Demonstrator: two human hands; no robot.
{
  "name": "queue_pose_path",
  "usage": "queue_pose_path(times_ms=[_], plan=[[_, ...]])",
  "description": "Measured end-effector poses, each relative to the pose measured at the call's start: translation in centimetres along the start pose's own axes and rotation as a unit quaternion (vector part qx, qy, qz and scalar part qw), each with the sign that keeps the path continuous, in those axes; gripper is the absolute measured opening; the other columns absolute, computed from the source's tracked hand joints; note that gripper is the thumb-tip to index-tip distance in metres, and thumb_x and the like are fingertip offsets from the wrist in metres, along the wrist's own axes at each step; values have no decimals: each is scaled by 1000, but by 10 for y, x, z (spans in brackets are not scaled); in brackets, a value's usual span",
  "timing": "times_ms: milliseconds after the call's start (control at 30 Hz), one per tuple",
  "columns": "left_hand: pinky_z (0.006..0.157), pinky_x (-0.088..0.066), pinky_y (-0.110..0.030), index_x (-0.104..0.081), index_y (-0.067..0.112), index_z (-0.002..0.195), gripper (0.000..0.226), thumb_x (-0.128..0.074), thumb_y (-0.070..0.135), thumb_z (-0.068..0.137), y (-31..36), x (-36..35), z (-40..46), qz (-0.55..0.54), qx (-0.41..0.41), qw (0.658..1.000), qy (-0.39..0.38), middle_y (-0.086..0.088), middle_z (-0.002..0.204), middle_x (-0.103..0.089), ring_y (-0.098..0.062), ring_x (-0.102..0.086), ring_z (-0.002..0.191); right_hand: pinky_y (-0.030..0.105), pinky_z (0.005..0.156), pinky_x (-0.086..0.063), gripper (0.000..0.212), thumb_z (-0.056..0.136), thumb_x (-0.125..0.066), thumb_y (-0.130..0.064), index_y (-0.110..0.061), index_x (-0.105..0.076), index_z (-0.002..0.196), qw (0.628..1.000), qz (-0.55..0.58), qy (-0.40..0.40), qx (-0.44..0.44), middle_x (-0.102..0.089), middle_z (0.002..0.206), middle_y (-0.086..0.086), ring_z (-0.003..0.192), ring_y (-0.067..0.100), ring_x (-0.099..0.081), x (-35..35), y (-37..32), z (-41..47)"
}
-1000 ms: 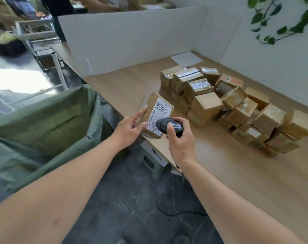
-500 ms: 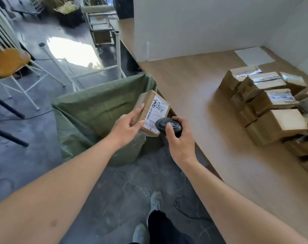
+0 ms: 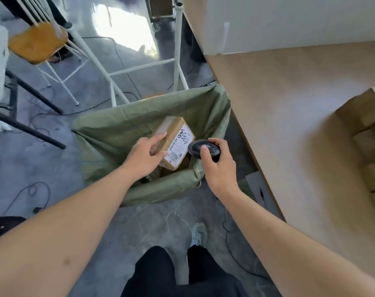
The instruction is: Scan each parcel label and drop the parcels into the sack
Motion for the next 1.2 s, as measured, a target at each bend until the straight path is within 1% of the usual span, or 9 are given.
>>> queue_pose_path(times_ms=[133, 300, 400, 467, 533, 633, 767, 933, 1200], plan=[[101, -42, -28, -48, 51, 151, 63, -73, 35, 96, -9, -7, 27, 3, -1, 1000, -7, 1, 137, -52, -16, -55, 121, 28, 92, -56, 26, 104, -63, -44, -43, -58, 129, 1000, -7, 0, -21, -70, 108, -24, 98, -5, -67, -12, 3, 24], [113, -43, -38, -48, 50, 152, 63, -74, 36, 96, -22, -24, 62, 9, 19, 998, -52, -8, 143, -47, -26, -53, 129, 22, 87, -55, 25, 105, -64, -40, -41, -59, 130, 999, -3, 19, -45, -70, 106, -24, 96, -10, -66, -31, 8, 43], [110, -43, -35, -45, 47, 155, 71, -78, 41, 91, -34, -43, 80, 45, 3, 991, -130, -7, 139, -47, -27, -53, 130, 11, 81, -51, 25, 106, -64, -37, -38, -60, 131, 997, 6, 45, -59, -71, 105, -25, 98, -10, -67, -42, 15, 46], [117, -40, -45, -50, 47, 151, 70, -80, 45, 87, -41, -55, 88, 82, 3, 979, -186, -13, 151, -44, -35, -45, 143, 9, 80, -51, 25, 106, -64, -37, -38, -61, 132, 996, 7, 64, -69, -72, 106, -22, 99, -8, -67, -49, 19, 48], [121, -36, -50, -53, 48, 147, 66, -80, 43, 87, -42, -60, 95, 109, -10, 974, -197, -16, 157, -40, -37, -37, 150, 9, 79, -51, 26, 107, -65, -37, -37, -61, 133, 994, 6, 80, -74, -73, 106, -21, 99, -7, -68, -56, 20, 49], [123, -33, -39, -57, 32, 149, 60, -77, 32, 93, -34, -57, 105, 116, -44, 973, -194, -17, 157, -42, -34, -39, 149, 8, 77, -50, 26, 106, -65, -37, -38, -61, 132, 991, 7, 103, -81, -72, 104, -22, 97, -7, -68, -62, 17, 50], [128, -25, -40, -48, 27, 157, 65, -72, 35, 97, -23, -45, 118, 156, -75, 964, -203, -16, 170, -26, -32, -26, 157, 17, 80, -53, 26, 105, -65, -40, -42, -60, 130, 987, 10, 132, -88, -72, 100, -23, 94, -3, -69, -69, 10, 50], [125, -26, -38, -45, 28, 158, 63, -68, 36, 100, 1, -30, 113, 199, -131, 949, -208, -14, 170, -27, -32, -28, 156, 25, 86, -55, 26, 104, -65, -42, -43, -59, 130, 983, 11, 165, -84, -72, 105, -20, 96, -4, -68, -74, 1, 40], [125, -30, -47, -44, 30, 159, 65, -65, 42, 99, 44, -10, 87, 264, -234, 912, -209, -9, 170, -28, -32, -27, 156, 36, 89, -61, 25, 104, -62, -46, -46, -56, 128, 969, 35, 228, -85, -71, 108, -17, 98, 6, -70, -66, -15, 3]])
Point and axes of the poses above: each hand's wrist, its own z-axis towards the middle knuckle, its own x-axis out of the back of the hand, y = z × x, the point moved 2 cm from there along z, towards the middle knuckle
